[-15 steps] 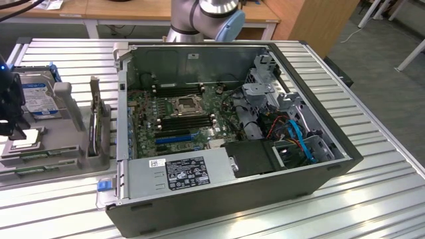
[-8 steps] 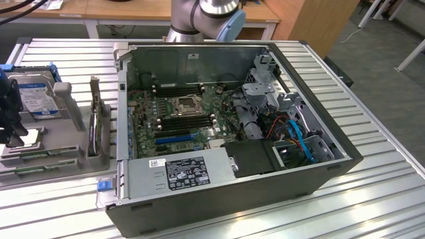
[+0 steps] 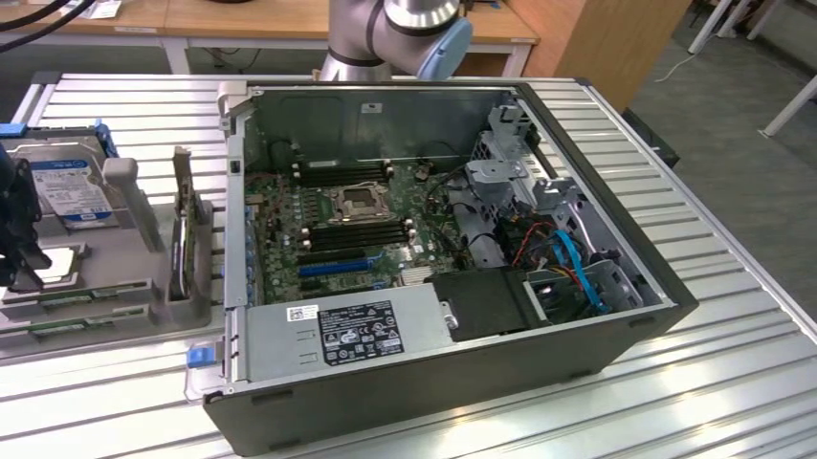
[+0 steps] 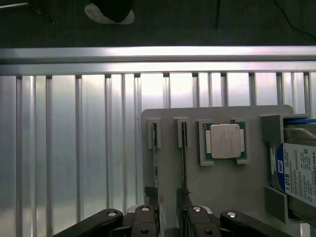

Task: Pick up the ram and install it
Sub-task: 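Pick up the ram and move it above insertion slot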

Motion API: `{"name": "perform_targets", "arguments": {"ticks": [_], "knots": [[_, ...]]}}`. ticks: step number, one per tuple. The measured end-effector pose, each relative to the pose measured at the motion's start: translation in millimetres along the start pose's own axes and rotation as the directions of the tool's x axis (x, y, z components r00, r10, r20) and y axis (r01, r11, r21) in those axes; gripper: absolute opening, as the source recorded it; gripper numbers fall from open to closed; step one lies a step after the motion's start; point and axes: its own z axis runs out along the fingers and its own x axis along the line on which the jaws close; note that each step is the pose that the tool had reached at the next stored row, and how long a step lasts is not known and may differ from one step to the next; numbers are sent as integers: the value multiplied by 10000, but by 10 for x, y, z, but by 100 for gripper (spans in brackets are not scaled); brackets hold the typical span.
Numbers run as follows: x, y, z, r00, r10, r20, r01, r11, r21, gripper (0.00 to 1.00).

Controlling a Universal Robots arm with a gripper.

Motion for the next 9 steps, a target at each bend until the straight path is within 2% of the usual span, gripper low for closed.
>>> {"name": "perform_targets", "arguments": {"ticks": [9], "knots": [[1,-2,40,10000,0,0,0,10000,0,29]]}}
